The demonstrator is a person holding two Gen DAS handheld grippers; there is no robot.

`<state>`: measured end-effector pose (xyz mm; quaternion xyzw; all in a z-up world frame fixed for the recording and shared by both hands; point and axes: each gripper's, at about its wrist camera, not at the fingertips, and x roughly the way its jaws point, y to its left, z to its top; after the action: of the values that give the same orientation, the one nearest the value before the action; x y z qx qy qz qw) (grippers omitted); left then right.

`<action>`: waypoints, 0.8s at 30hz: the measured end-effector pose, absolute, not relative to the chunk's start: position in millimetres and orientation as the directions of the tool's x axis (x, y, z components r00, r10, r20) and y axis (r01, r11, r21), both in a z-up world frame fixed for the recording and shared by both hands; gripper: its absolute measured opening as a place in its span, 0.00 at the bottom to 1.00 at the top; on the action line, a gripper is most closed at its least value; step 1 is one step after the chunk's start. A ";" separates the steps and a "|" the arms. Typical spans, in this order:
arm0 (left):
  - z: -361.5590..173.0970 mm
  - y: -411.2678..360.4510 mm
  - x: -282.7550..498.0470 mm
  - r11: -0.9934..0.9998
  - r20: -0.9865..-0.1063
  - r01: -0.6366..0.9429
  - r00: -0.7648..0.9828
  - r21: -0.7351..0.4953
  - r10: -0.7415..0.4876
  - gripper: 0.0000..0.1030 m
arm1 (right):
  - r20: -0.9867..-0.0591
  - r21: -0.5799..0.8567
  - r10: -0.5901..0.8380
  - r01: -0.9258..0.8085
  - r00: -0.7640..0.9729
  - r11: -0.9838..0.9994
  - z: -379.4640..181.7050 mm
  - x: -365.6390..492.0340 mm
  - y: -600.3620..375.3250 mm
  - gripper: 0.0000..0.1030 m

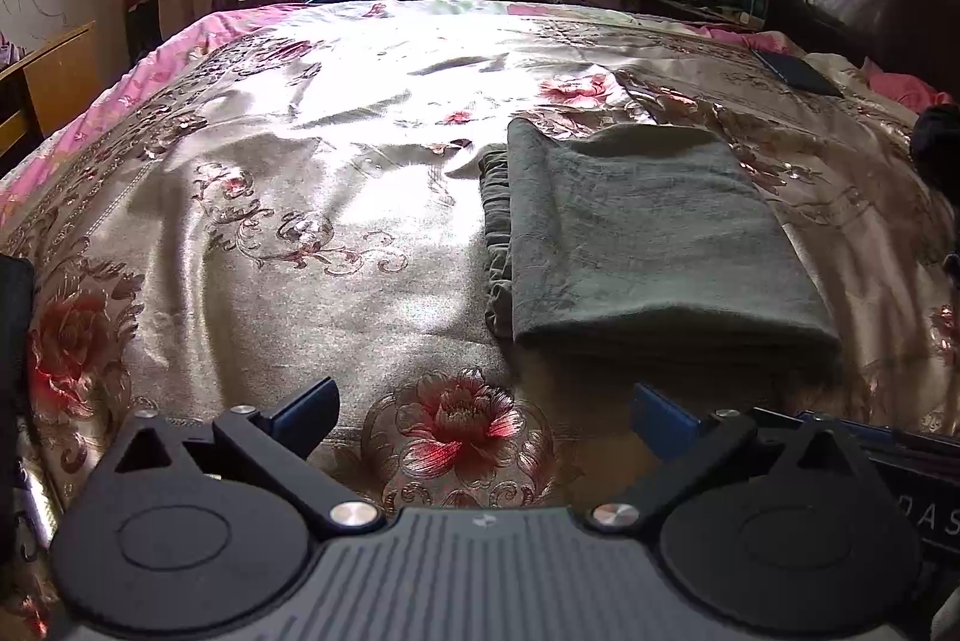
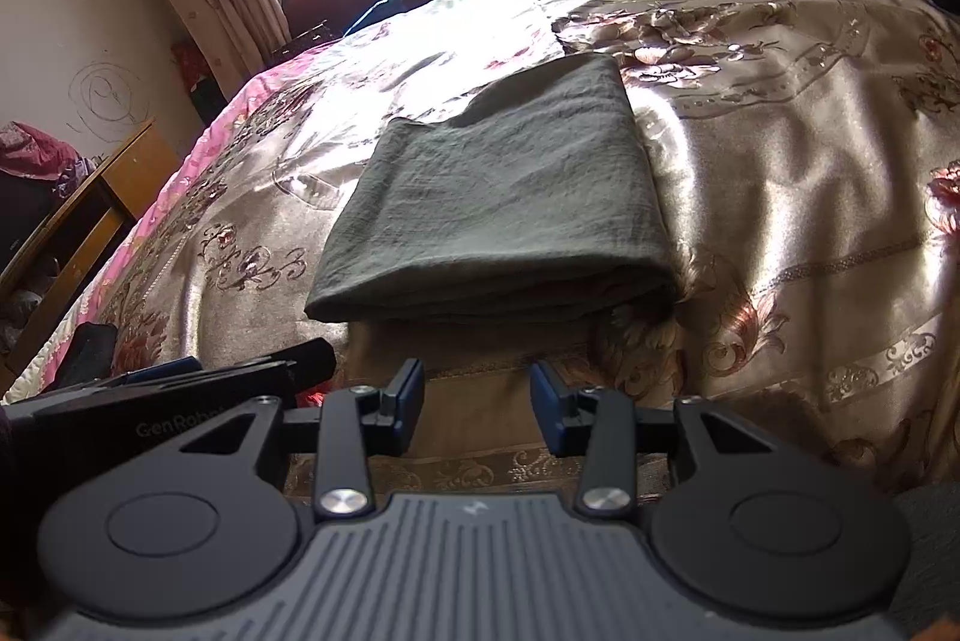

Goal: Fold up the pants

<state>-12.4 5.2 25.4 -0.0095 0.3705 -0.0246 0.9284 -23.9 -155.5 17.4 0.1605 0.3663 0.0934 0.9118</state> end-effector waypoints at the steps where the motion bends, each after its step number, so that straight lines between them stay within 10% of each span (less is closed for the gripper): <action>1: 25.3 4.7 -12.6 0.999 -0.687 0.039 0.725 -0.033 -0.051 1.00 | -0.639 0.360 0.285 -0.050 0.714 0.932 17.2 -23.9 -155.5 0.40; 24: 23.3 -1.9 -12.7 0.998 -0.692 0.051 0.721 0.039 -0.010 1.00 | -0.660 0.355 0.272 -0.029 0.701 0.934 12.7 -20.5 -156.7 0.40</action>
<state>-12.7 -1.9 23.3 0.0275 0.3729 -0.0163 0.9273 -20.5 -156.7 12.7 0.1610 0.3780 0.0827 0.9079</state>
